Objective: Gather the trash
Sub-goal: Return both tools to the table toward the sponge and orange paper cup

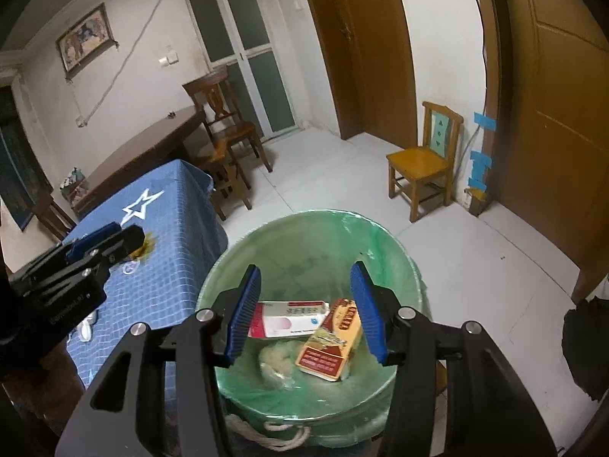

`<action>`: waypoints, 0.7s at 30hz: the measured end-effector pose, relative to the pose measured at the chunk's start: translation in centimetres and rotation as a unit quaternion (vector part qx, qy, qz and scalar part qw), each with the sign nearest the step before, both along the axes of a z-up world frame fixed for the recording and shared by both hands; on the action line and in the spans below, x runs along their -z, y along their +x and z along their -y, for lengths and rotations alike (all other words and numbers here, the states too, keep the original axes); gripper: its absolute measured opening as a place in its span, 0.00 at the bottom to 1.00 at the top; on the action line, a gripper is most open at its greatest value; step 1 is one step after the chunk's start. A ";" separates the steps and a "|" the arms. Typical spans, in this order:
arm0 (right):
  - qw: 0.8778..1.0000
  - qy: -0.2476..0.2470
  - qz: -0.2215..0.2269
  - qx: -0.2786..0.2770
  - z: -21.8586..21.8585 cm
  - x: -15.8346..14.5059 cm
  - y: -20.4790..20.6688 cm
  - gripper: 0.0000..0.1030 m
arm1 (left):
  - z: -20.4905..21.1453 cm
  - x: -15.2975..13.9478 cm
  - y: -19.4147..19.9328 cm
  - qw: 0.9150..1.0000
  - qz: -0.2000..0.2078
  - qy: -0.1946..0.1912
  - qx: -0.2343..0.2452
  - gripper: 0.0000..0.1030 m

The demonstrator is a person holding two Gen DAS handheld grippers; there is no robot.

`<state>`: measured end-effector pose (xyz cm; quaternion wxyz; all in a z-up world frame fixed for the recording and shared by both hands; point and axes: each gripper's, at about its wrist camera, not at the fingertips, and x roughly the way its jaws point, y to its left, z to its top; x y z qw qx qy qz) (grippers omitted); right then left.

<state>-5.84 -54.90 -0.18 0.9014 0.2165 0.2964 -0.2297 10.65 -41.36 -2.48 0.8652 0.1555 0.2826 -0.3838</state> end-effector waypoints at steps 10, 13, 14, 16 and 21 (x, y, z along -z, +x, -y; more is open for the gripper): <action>0.994 -0.056 0.091 -0.026 -6.1 -2.6 0.0 0.46 | -12.0 -1.7 -1.9 0.994 0.052 0.016 -0.097 0.46; 0.989 -0.063 0.107 -0.076 -8.9 -3.1 1.6 0.46 | -17.9 -2.3 -2.5 0.990 0.051 0.012 -0.130 0.47; 0.987 -0.065 0.110 -0.098 -10.1 -3.2 2.4 0.46 | -19.8 -2.5 -2.8 0.988 0.057 0.014 -0.146 0.48; 0.981 -0.065 0.111 -0.145 -12.4 -3.4 4.0 0.46 | -23.4 -2.8 -3.2 0.982 0.064 0.019 -0.177 0.51; 0.956 -0.050 0.104 -0.272 -19.0 -3.1 8.4 0.46 | -34.2 -2.6 -4.3 0.951 0.062 0.052 -0.297 0.53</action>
